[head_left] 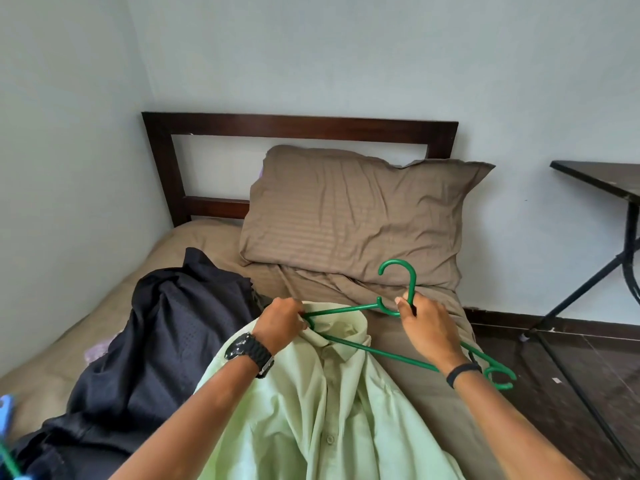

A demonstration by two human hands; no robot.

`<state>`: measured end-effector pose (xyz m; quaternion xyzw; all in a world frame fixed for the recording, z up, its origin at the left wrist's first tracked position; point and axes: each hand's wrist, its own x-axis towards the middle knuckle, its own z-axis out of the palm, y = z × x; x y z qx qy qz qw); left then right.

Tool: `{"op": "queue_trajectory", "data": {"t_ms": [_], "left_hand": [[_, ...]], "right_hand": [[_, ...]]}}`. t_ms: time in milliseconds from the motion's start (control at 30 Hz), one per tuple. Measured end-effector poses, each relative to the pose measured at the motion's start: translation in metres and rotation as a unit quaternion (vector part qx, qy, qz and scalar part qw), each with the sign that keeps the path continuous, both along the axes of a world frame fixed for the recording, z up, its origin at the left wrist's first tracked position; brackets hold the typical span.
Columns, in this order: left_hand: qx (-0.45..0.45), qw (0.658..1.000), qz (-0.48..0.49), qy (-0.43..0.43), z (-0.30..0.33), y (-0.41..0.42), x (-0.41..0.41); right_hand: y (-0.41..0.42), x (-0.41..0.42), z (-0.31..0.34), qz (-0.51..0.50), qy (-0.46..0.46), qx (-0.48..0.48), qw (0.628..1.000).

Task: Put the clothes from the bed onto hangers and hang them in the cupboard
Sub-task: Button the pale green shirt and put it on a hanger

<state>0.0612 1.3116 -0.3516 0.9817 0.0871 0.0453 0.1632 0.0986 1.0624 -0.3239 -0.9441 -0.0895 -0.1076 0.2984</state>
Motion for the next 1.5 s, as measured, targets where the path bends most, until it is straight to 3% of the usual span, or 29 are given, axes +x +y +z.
{"op": "queue_trajectory", "data": {"t_ms": [133, 267, 600, 800, 967, 1067, 1100, 1200, 1300, 1400, 1500], "left_hand": [[0.072, 0.993, -0.066, -0.063, 0.019, -0.007, -0.017], [0.023, 0.983, -0.135, -0.119, 0.038, -0.005, -0.026], [-0.094, 0.977, -0.184, -0.053, 0.082, -0.004, -0.052], [-0.061, 0.978, -0.186, -0.074, 0.088, 0.0, -0.058], [-0.047, 0.983, -0.109, -0.139, 0.077, -0.001, -0.058], [-0.056, 0.981, -0.064, -0.174, 0.075, 0.002, -0.056], [-0.063, 0.979, -0.056, -0.183, 0.076, 0.002, -0.056], [-0.092, 0.976, -0.056, -0.187, 0.075, 0.001, -0.052], [-0.103, 0.979, -0.076, -0.156, 0.073, -0.001, -0.049], [-0.093, 0.983, -0.093, -0.132, 0.073, -0.007, -0.048], [-0.072, 0.986, -0.096, -0.114, 0.075, -0.011, -0.047]], "right_hand": [[0.0, -0.002, 0.011, 0.026, -0.041, 0.015, 0.999], [-0.002, -0.003, 0.024, 0.043, -0.038, 0.063, 0.996], [0.043, -0.023, 0.036, 0.101, 0.008, 0.159, 0.982], [0.076, -0.035, 0.041, 0.157, 0.009, 0.132, 0.979], [0.069, -0.027, 0.034, 0.211, -0.089, 0.109, 0.967], [0.054, -0.025, 0.014, 0.089, -0.27, 0.16, 0.945], [0.049, -0.025, 0.005, 0.026, -0.29, 0.198, 0.936], [0.041, -0.025, -0.024, -0.065, -0.17, 0.279, 0.943], [0.046, -0.022, -0.055, 0.072, 0.017, 0.221, 0.973], [0.061, -0.018, -0.08, 0.133, 0.188, 0.189, 0.955], [0.067, -0.009, -0.09, 0.075, 0.22, 0.171, 0.957]]}}
